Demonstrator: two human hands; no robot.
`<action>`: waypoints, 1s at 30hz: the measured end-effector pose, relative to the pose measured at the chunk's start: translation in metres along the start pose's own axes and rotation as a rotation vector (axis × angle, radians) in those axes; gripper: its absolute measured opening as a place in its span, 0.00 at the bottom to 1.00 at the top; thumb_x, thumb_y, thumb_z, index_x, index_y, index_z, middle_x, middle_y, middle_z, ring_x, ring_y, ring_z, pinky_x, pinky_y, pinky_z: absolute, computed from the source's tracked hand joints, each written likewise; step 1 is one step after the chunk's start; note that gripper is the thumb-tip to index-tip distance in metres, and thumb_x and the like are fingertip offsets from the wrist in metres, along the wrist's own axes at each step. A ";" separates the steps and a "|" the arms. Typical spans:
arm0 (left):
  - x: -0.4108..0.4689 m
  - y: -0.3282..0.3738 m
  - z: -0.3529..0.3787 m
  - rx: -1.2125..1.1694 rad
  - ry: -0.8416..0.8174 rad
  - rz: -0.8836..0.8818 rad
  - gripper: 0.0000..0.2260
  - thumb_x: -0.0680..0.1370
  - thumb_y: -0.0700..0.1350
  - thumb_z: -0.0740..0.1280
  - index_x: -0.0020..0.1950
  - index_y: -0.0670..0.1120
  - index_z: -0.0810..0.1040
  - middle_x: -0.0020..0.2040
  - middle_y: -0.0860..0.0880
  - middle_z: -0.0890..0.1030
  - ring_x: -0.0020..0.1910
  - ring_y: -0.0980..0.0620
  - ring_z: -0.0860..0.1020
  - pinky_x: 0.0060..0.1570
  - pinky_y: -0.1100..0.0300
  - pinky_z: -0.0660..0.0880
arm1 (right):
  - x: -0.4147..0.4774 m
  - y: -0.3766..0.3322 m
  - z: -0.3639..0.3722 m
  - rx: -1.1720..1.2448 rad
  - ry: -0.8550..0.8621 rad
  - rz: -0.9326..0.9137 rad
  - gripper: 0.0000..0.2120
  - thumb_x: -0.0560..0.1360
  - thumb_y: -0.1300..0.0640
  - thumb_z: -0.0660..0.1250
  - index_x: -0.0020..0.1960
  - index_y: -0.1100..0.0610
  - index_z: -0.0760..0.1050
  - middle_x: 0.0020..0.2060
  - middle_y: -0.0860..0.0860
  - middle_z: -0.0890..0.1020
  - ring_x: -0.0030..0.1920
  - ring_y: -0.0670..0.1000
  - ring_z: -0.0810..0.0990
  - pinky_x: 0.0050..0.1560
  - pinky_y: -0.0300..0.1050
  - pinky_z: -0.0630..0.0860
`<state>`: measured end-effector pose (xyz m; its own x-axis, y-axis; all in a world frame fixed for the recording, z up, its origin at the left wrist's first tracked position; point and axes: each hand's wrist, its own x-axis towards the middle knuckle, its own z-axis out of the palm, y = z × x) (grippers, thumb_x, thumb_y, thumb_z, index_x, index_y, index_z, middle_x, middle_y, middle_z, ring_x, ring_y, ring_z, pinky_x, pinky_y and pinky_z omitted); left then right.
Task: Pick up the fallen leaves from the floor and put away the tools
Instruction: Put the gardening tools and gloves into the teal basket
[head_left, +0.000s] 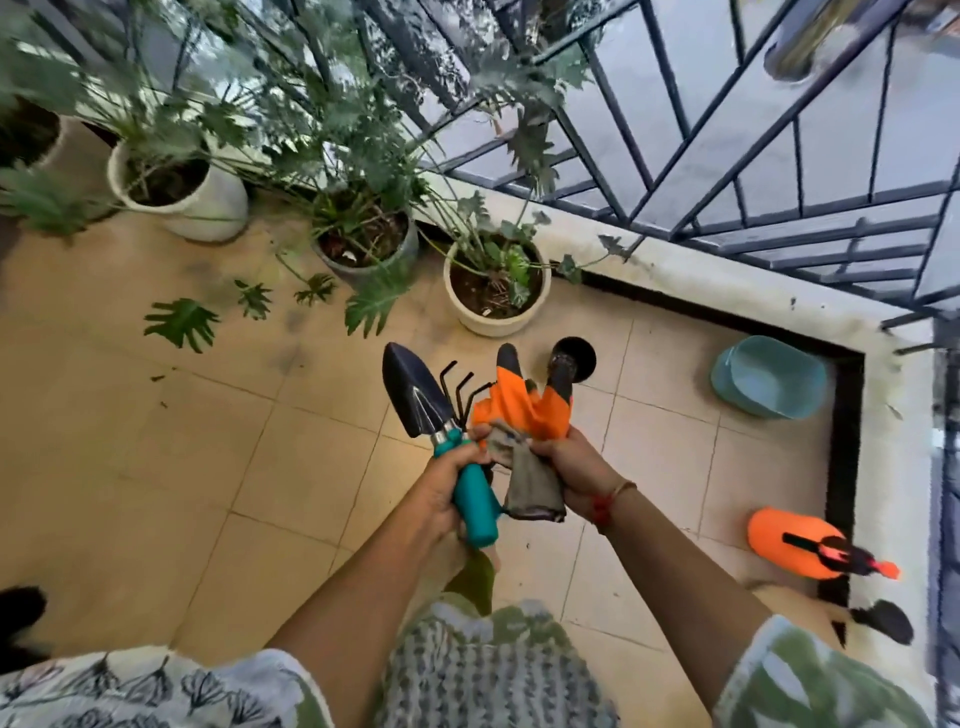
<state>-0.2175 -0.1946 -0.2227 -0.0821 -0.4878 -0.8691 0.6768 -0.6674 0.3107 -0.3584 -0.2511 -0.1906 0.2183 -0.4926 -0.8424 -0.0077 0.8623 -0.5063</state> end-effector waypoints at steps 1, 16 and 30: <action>0.003 0.000 0.004 0.002 -0.004 0.001 0.15 0.67 0.34 0.65 0.50 0.48 0.79 0.38 0.47 0.77 0.31 0.54 0.75 0.35 0.61 0.73 | 0.001 -0.003 -0.005 0.006 -0.015 0.004 0.12 0.78 0.70 0.56 0.54 0.57 0.71 0.45 0.54 0.80 0.45 0.52 0.79 0.48 0.47 0.78; 0.040 -0.043 0.090 -0.035 -0.176 -0.108 0.24 0.66 0.38 0.65 0.61 0.51 0.77 0.38 0.46 0.77 0.33 0.51 0.75 0.39 0.58 0.73 | 0.012 -0.022 -0.141 0.113 -0.012 0.166 0.13 0.77 0.70 0.59 0.57 0.60 0.72 0.50 0.57 0.81 0.50 0.55 0.80 0.54 0.51 0.78; 0.123 -0.146 0.251 0.228 -0.154 -0.076 0.24 0.61 0.37 0.65 0.57 0.49 0.80 0.40 0.48 0.75 0.31 0.54 0.73 0.32 0.65 0.74 | 0.026 -0.034 -0.350 0.268 -0.088 0.121 0.18 0.74 0.74 0.55 0.61 0.65 0.73 0.50 0.57 0.83 0.48 0.55 0.83 0.53 0.50 0.80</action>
<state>-0.5101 -0.2981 -0.2786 -0.2479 -0.4996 -0.8300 0.4834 -0.8063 0.3409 -0.6939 -0.3343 -0.2593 0.3148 -0.3825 -0.8687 0.2165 0.9200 -0.3267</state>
